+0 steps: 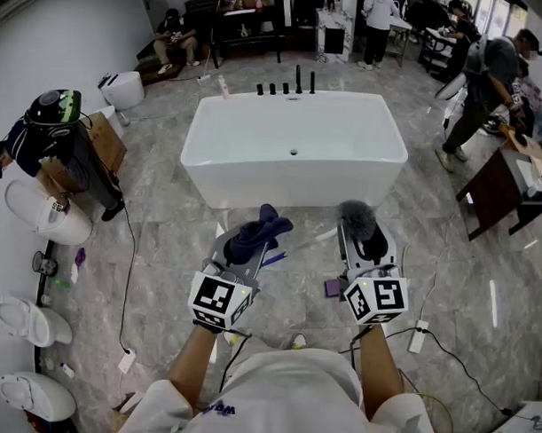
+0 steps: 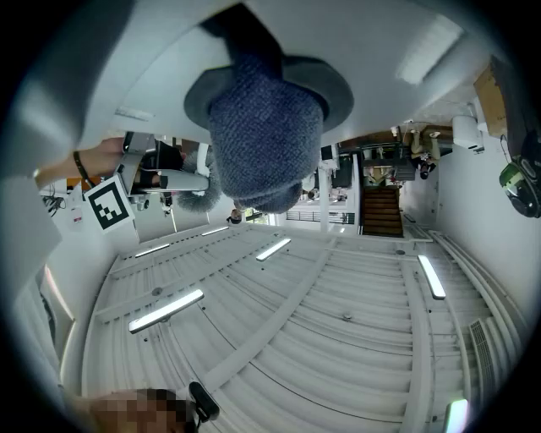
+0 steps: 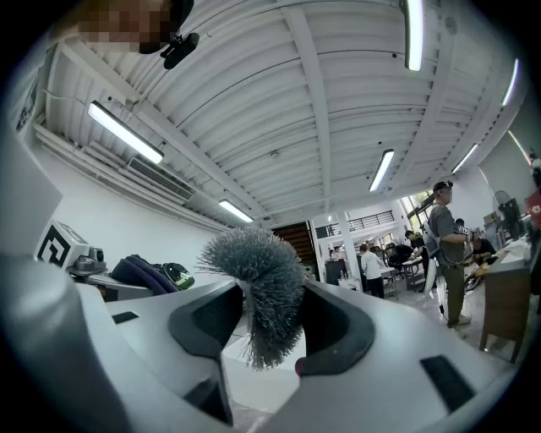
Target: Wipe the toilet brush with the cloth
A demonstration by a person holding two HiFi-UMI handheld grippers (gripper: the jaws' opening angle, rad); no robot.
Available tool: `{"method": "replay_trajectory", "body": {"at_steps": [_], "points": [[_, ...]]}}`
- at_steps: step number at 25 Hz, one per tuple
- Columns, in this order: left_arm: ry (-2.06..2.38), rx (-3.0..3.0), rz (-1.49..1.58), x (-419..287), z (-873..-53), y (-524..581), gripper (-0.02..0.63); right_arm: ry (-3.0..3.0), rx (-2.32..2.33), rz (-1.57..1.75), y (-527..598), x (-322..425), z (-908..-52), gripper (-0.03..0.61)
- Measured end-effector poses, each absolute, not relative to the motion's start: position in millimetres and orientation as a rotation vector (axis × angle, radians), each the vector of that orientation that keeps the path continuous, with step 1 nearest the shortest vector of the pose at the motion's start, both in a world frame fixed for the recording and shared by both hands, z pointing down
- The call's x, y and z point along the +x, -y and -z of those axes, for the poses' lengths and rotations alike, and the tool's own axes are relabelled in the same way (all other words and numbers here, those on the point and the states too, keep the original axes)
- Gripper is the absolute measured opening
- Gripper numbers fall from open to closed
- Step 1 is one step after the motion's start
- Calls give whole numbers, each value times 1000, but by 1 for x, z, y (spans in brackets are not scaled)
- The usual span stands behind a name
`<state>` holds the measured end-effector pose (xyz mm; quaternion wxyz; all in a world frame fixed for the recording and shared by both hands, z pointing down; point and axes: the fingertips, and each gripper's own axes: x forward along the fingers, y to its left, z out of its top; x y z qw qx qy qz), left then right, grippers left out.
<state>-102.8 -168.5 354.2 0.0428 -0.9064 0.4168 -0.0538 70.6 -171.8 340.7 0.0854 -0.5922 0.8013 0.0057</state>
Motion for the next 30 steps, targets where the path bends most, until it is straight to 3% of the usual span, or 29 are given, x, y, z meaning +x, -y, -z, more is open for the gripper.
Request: {"method": "replay_trajectory", "body": {"at_steps": [13,30], "points": [[-1263,-2868,201,-93,-368,151,58,-2455,-1653,73,183,69,-353,213],[-911,-2911,402,-18,-380,137,81,-2494,-1518,264,193,60,-372,213]]}}
